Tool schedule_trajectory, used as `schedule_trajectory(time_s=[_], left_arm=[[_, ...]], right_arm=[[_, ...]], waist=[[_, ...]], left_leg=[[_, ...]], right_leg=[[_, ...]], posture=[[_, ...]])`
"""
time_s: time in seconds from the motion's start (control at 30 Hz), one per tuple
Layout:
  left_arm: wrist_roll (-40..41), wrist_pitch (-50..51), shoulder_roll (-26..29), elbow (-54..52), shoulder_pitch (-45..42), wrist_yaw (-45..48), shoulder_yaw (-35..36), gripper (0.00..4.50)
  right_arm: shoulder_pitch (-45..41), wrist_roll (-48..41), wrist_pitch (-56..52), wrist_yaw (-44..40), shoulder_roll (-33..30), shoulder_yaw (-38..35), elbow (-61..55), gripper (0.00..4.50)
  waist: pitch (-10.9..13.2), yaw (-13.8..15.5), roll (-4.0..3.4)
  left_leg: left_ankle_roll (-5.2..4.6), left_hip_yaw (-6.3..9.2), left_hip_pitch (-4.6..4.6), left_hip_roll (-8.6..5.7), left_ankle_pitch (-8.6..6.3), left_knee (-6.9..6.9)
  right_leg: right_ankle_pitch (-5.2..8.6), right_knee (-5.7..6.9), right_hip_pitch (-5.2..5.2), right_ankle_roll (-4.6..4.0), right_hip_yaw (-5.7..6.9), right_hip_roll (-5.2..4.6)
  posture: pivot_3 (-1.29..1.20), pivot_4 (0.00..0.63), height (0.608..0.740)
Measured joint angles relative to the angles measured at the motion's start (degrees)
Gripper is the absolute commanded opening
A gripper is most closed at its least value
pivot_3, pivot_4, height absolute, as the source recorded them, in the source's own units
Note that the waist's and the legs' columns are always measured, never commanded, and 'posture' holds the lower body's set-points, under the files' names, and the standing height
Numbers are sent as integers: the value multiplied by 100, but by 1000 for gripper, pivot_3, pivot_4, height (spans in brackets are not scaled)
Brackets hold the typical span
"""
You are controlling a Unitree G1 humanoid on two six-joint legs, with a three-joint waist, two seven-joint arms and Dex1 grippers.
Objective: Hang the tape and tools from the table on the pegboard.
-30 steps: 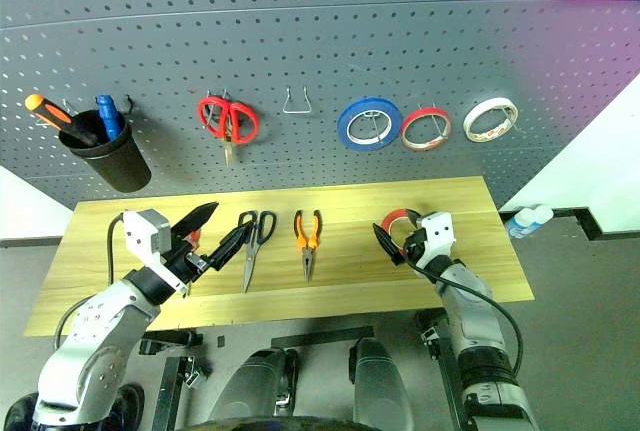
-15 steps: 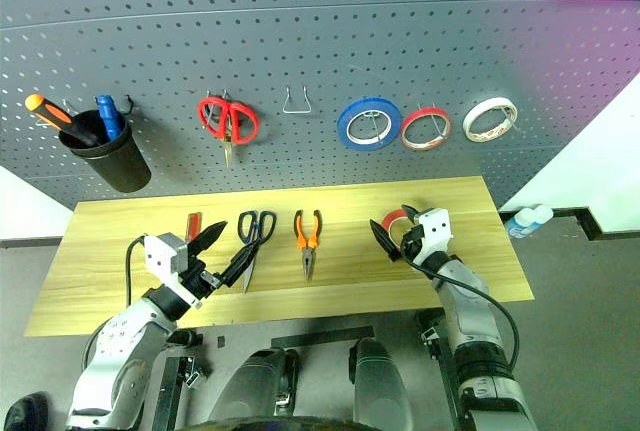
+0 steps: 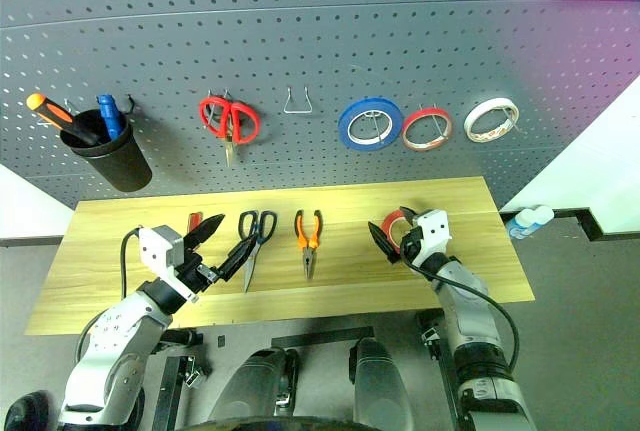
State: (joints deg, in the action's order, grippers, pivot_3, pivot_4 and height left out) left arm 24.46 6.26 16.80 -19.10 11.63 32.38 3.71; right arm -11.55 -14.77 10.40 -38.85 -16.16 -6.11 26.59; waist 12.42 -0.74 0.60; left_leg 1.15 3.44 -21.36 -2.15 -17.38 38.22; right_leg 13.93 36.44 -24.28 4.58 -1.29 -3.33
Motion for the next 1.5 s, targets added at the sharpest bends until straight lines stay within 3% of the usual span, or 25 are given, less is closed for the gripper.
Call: schedule_trajectory(time_s=[0.5,0.8,1.13,1.5], left_arm=[[213,748,29,-818,-118,-297,-63,4470],[490,1150,511,-1058,23,-264,320,4470],[479,497,603,101,472,380,788,4470],[893,-132,1241,863,1165,2394,1153,4470]], right_arm=[[-36,3,-6,68,162,92,-16,4500],[-41,3,-6,75,168,101,-17,4500],[-44,2,-5,73,169,113,-17,4500],[-31,-2,-75,13,122,114,-103,4500]], waist=[[0,-4,0],[0,-4,0],[0,6,0],[0,-9,-1]], left_leg=[[0,1,0,2,0,0],[0,1,1,3,1,0],[0,0,-1,2,1,0],[0,0,-1,4,1,0]], right_leg=[[0,0,0,0,-1,1],[0,2,-1,-1,-1,4],[0,-1,0,-1,0,0],[1,-2,0,-4,-1,-2]], posture=[[30,189,738],[28,183,738],[28,177,738],[21,189,738]])
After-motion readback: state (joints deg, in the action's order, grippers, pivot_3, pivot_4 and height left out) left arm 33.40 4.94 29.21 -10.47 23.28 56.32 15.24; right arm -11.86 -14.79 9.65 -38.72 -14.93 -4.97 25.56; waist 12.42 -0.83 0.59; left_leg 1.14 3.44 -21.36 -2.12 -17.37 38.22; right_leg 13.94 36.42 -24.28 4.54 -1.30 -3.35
